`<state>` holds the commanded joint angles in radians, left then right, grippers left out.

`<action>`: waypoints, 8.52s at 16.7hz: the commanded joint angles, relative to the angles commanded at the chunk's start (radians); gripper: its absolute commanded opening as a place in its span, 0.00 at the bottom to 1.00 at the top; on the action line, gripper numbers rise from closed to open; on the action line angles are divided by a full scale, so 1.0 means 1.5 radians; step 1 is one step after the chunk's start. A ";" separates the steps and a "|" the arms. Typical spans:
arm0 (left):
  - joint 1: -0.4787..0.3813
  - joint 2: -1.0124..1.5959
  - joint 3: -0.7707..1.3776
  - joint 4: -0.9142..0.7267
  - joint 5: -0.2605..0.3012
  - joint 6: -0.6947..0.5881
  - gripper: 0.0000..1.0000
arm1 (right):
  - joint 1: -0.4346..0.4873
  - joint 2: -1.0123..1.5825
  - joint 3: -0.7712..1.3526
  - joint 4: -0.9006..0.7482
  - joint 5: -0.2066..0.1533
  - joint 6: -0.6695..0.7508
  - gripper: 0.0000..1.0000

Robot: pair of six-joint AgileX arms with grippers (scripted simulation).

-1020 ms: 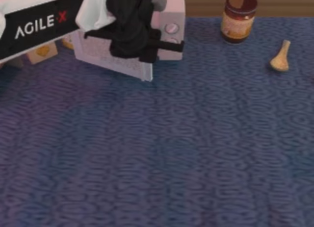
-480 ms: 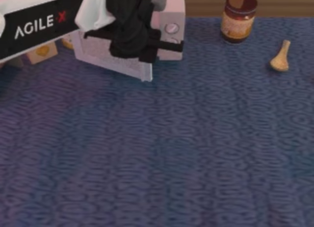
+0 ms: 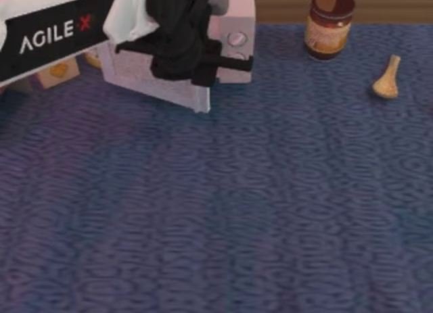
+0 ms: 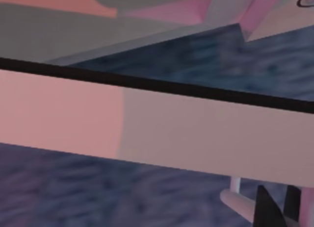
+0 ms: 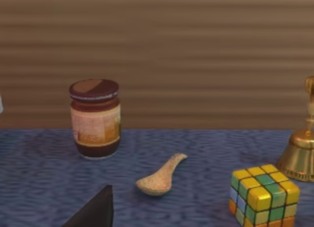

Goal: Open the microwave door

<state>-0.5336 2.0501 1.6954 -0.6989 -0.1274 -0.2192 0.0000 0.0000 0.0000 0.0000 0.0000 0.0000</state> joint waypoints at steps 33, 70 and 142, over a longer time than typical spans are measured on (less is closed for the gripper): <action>0.018 -0.053 -0.078 0.032 0.043 0.077 0.00 | 0.000 0.000 0.000 0.000 0.000 0.000 1.00; 0.044 -0.106 -0.150 0.054 0.097 0.168 0.00 | 0.000 0.000 0.000 0.000 0.000 0.000 1.00; 0.120 -0.182 -0.249 0.047 0.223 0.384 0.00 | 0.000 0.000 0.000 0.000 0.000 0.000 1.00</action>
<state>-0.3540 1.7773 1.3219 -0.6282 0.2065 0.3576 0.0000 0.0000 0.0000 0.0000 0.0000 0.0000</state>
